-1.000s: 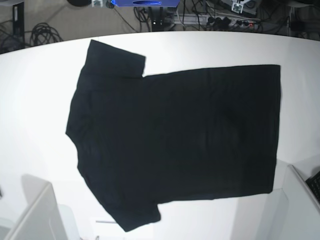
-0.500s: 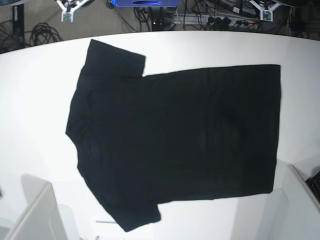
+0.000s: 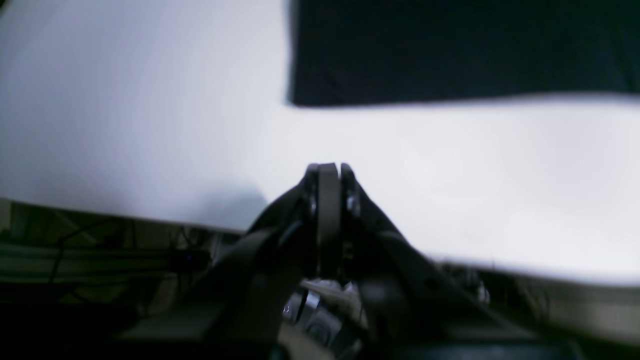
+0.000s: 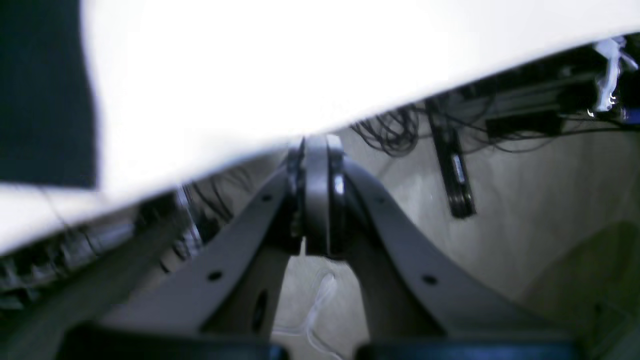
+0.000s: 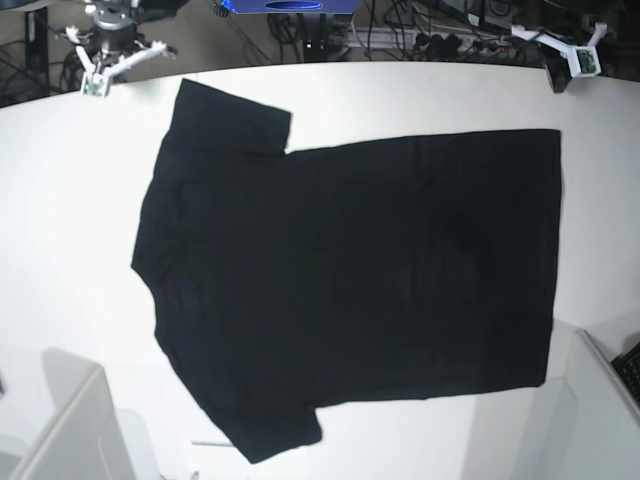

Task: Fold the T-shirt properly
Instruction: 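Move both grippers down to the shirt's shoulder corners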

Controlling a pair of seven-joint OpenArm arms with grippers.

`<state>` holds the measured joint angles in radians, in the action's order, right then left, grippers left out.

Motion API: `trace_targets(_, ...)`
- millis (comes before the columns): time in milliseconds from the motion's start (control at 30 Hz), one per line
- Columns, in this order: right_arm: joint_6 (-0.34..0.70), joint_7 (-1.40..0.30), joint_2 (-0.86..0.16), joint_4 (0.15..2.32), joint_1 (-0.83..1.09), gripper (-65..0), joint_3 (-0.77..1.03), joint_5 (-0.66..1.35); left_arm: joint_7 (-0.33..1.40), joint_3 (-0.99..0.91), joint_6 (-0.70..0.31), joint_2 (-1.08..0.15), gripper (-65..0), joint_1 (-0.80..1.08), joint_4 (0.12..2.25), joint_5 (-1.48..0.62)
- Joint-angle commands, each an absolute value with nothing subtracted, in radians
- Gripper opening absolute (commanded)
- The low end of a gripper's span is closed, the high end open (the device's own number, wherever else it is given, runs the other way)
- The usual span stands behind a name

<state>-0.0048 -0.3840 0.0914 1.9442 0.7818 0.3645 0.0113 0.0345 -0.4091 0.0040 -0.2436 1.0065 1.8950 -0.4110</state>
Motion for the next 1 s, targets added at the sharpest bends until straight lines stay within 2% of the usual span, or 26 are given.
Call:
trace_targets(0,-0.005,-0.363,0.101,1.968,0.774,-65.0,0.364,0.01,0.01,-0.421,0.005,-0.251,-65.0,1.018,1.917,-0.414)
trace_targets(100,-0.005,-0.36,0.113,1.968,0.727,-65.0,0.363,0.035,0.002,-0.423,0.005,-0.249,-65.0,0.98,1.928,-0.41)
trace_targets(233,-0.004,-0.361,0.111,1.969,0.694,-65.0,0.369,0.262,0.001,-0.449,0.005,-0.248,-65.0,0.946,1.925,-0.41)
trace_targets(467,-0.004,-0.363,-0.013,1.965,0.699,-65.0,0.364,0.697,0.001,-0.469,0.005,-0.249,-65.0,0.923,1.926,-0.41)
trace_targets(567,-0.004,-0.404,-0.074,1.96,0.691,-48.8,0.369,0.826,0.01,-0.475,0.005,-0.251,-65.0,0.901,1.928,-0.415)
trace_targets(633,-0.004,-0.437,-0.099,1.959,0.679,-40.7,0.372,0.906,0.01,-0.475,0.004,-0.251,-65.0,0.897,1.923,-0.415)
trace_targets(800,-0.004,-0.476,-0.145,1.902,0.651,-31.1,0.374,1.044,0.008,-0.475,0.004,-0.251,-65.0,0.894,1.928,-0.424)
trace_targets(867,-0.004,-0.493,-0.166,1.851,0.639,-28.4,0.374,1.102,0.01,-0.476,-0.007,-0.251,-56.1,0.88,1.922,-0.481)
trace_targets(967,0.031,-0.507,-0.197,1.774,0.625,-26.7,0.374,1.184,0.012,-0.519,-0.108,-0.252,-42.1,0.877,1.92,-0.605)
